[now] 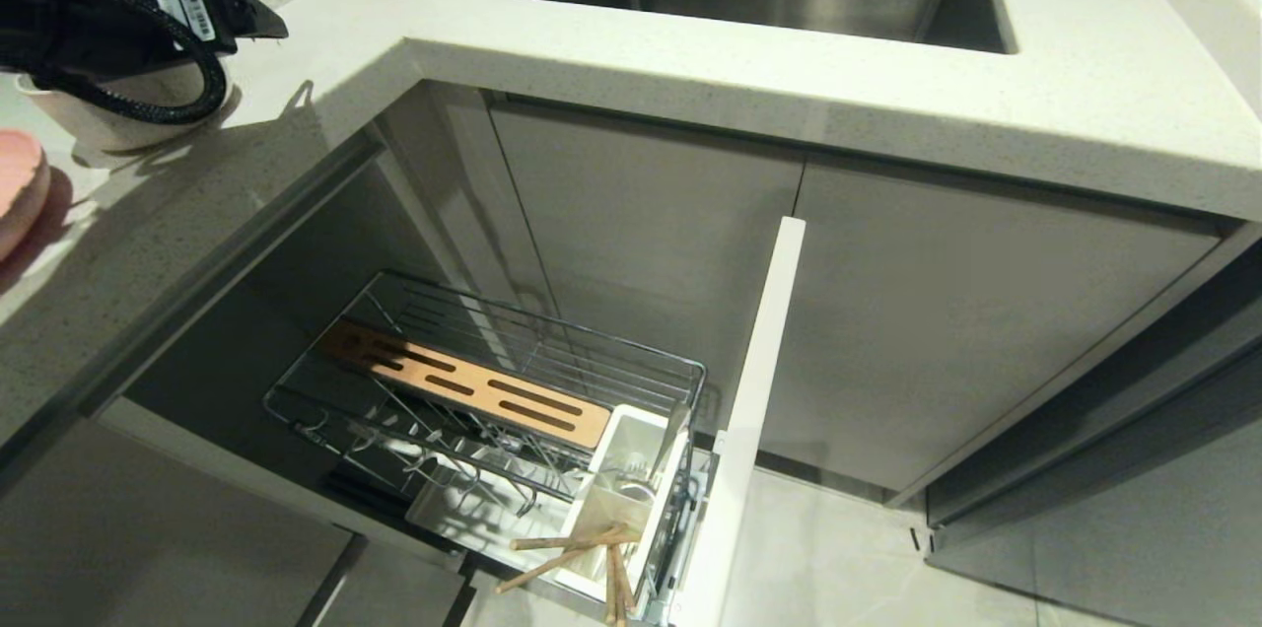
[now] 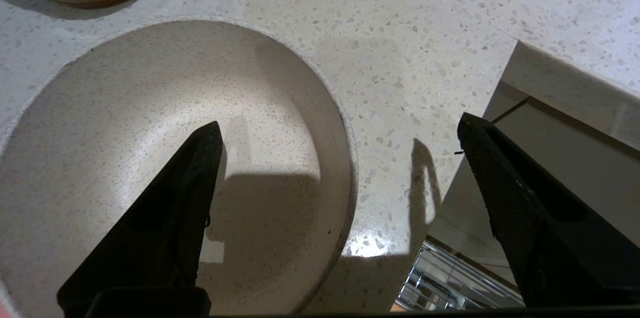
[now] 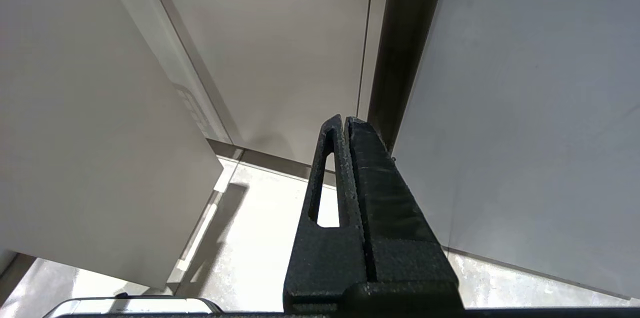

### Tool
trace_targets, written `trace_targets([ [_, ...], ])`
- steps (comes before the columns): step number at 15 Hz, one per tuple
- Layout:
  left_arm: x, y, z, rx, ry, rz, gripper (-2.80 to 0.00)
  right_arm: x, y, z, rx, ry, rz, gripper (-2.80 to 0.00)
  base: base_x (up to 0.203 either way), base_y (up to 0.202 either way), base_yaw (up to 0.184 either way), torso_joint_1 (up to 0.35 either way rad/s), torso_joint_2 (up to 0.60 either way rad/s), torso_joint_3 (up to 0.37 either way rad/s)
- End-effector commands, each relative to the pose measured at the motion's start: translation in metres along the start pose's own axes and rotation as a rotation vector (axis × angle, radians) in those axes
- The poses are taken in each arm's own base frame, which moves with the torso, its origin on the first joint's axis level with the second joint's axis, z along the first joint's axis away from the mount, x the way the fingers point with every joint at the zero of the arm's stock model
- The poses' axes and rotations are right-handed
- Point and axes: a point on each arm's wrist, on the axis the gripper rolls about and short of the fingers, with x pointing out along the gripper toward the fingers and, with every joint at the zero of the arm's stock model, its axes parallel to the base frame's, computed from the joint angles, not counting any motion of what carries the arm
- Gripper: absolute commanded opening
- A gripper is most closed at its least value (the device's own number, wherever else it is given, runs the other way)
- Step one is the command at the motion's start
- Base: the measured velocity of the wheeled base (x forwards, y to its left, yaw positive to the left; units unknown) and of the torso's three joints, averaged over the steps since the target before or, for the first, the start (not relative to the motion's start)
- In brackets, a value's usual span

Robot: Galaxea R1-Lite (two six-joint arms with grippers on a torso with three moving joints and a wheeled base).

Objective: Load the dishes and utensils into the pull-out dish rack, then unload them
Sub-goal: Pick up the bowl and place it in the cupboard

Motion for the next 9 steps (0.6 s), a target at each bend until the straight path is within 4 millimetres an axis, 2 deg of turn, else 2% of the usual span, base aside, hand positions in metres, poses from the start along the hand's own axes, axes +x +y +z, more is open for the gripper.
trace_targets([
  [1, 0.0063, -0.0015, -0.0024, 0.004, 0.012, 0.007, 0.00, 0.0016, -0.0001, -0.0073, 0.000, 0.026, 0.001, -2.80, 0.000, 0.000, 0.000, 0.000, 0.00, 0.000],
  [4, 0.0071, -0.0018, -0.0031, 0.007, 0.015, 0.007, 0.00, 0.0016, -0.0002, -0.0076, 0.000, 0.027, -0.001, -2.80, 0.000, 0.000, 0.000, 0.000, 0.00, 0.000],
  [5, 0.0073, -0.0018, -0.0034, 0.008, 0.017, 0.007, -2.80, 0.0016, -0.0001, -0.0075, 0.000, 0.027, 0.000, -2.80, 0.000, 0.000, 0.000, 0.000, 0.00, 0.000],
  [9, 0.0073, -0.0018, -0.0034, 0.008, 0.017, 0.007, -2.80, 0.0016, -0.0001, -0.0074, 0.000, 0.026, 0.000, -2.80, 0.000, 0.000, 0.000, 0.000, 0.00, 0.000],
])
